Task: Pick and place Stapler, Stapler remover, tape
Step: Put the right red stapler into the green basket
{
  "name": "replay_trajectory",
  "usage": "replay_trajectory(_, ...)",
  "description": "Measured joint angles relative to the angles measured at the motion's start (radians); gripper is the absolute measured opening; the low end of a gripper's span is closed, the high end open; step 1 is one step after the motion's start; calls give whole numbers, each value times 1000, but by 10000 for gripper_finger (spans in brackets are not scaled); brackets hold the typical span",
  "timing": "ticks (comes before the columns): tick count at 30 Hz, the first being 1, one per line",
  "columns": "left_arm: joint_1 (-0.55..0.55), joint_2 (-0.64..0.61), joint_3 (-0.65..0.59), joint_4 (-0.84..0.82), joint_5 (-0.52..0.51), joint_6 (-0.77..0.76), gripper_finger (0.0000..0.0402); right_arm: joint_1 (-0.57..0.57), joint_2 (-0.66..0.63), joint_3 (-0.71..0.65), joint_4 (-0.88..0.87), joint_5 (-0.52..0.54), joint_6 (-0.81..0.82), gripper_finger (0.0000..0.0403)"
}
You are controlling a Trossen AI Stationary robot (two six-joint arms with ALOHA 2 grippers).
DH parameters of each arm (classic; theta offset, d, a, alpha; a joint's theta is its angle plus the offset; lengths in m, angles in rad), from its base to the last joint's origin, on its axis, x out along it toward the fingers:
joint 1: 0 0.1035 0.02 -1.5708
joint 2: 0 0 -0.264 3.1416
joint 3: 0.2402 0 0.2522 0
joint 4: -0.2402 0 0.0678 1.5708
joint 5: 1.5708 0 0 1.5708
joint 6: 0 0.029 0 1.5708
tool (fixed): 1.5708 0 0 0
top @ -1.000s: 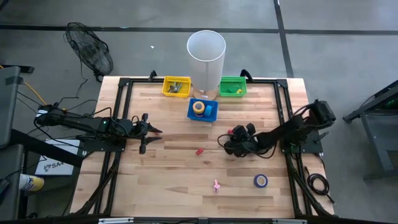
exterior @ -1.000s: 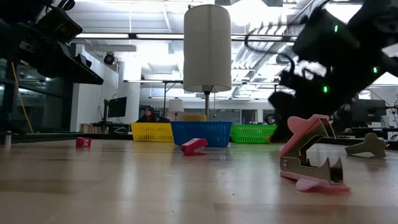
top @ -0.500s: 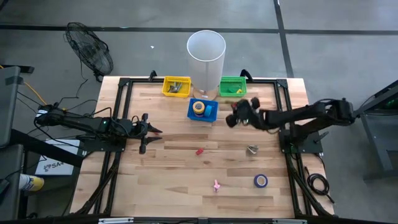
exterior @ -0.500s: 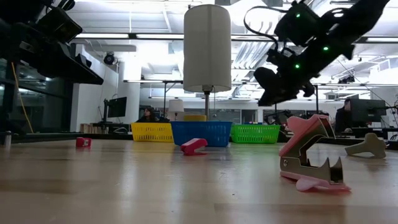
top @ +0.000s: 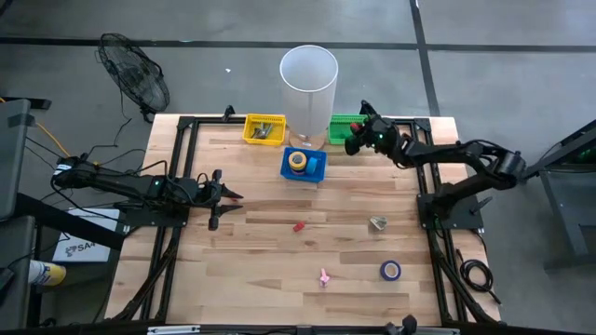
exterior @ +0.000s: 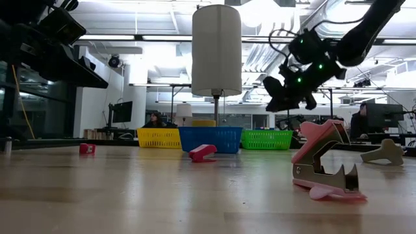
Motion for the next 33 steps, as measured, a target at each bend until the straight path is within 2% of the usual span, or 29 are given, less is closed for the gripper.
replay_trajectory(5, 0, 0, 0, 0, 0, 0, 131, -75, 72, 0, 22, -69, 13, 84)
replay_trajectory(11, 0, 0, 0, -1, 0, 0, 131, -104, 129, 0, 64, -100, 38, 84)
replay_trajectory(24, 0, 0, 0, -5, 0, 0, 131, -121, 180, 1, 71, -104, 49, 86)
replay_trajectory(33, 0, 0, 0, -8, 0, 1, 131, -121, 180, 1, 73, -84, 61, 117)
